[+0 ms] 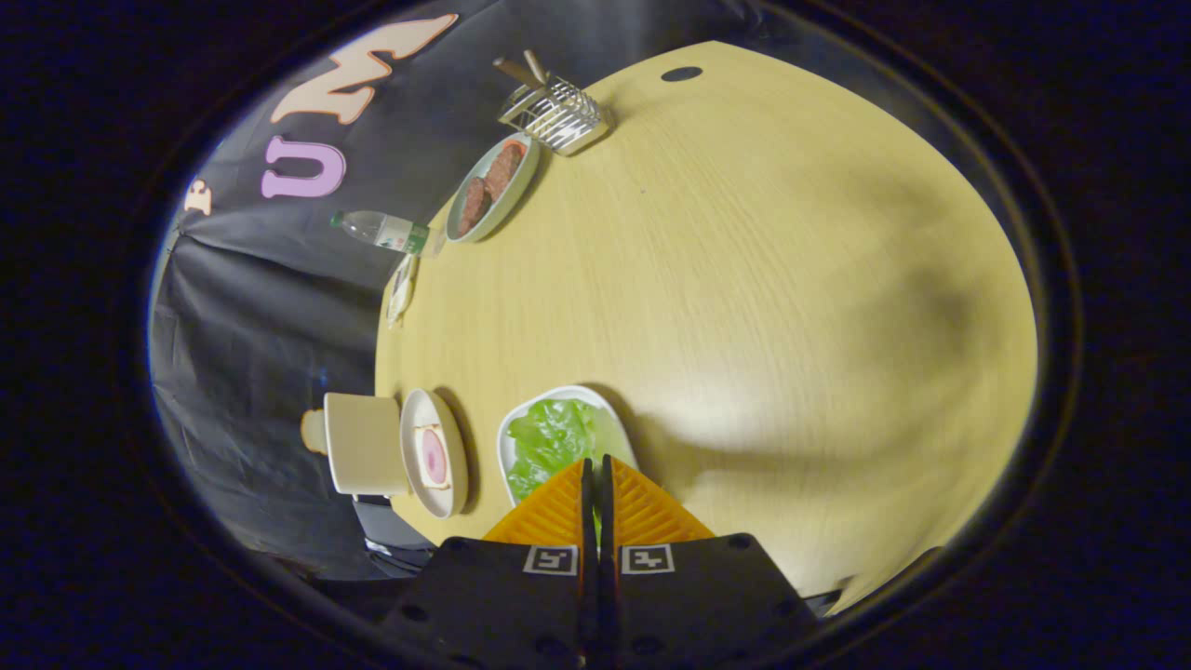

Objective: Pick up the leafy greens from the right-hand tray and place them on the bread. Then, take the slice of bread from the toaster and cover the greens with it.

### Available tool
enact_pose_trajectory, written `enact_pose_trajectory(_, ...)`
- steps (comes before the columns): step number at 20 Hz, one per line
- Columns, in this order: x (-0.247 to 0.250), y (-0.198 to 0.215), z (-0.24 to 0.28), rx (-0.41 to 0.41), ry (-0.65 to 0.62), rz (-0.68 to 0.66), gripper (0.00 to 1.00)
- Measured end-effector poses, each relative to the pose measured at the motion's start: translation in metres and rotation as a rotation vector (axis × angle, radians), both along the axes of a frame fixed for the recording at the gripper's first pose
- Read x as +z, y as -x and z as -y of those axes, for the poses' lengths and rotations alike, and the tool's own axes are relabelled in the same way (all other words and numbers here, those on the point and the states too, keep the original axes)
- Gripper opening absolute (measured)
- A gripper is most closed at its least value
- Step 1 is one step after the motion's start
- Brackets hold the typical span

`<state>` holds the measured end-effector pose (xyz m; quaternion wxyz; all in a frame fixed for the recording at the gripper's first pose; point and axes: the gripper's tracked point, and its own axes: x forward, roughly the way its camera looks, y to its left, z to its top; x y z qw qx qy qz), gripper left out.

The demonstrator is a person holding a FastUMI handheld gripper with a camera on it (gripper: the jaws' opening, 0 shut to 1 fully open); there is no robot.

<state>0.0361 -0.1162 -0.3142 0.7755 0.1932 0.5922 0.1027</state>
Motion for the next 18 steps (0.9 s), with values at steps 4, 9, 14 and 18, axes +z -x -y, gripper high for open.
enact_pose_trajectory(4,0.025,0.002,-0.018,-0.025,-0.059,0.023,0.03)
enact_pose_trajectory(9,0.069,0.01,-0.061,-0.031,-0.171,0.075,0.04)
enact_pose_trajectory(14,0.103,0.023,-0.138,0.06,-0.271,0.125,0.03)
enact_pose_trajectory(18,0.112,0.03,-0.212,0.086,-0.391,0.124,0.03)
